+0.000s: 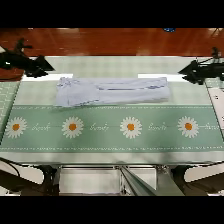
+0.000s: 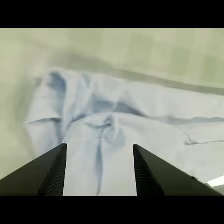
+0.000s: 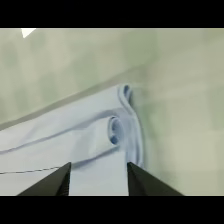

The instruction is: Fold the shirts.

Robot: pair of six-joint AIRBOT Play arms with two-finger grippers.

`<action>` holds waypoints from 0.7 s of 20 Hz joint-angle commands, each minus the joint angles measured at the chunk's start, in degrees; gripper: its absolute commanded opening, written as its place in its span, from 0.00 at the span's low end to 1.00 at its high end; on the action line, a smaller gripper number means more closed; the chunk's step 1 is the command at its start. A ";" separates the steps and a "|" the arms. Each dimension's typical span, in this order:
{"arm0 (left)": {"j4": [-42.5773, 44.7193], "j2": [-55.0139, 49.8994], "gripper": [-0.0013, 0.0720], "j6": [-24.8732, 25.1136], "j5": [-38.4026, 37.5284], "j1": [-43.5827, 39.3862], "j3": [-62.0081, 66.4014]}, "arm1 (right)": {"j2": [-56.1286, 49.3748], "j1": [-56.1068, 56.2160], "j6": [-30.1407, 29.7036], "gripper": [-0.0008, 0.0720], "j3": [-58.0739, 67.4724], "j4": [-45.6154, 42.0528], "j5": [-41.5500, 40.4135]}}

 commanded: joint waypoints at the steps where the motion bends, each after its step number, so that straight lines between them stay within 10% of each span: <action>1: 7.45 11.58 0.71 -0.72 3.76 2.12 -4.72 | 5.22 -4.72 3.21 0.57 -3.58 -9.92 1.33; 7: 6.49 34.75 0.71 -0.72 21.22 -7.26 -39.78 | 0.85 -0.15 1.51 0.57 -14.62 1.70 -9.27; 14: 6.47 36.26 0.71 -1.88 23.78 -17.29 -46.05 | -8.22 7.63 0.37 0.57 -9.94 7.65 -8.90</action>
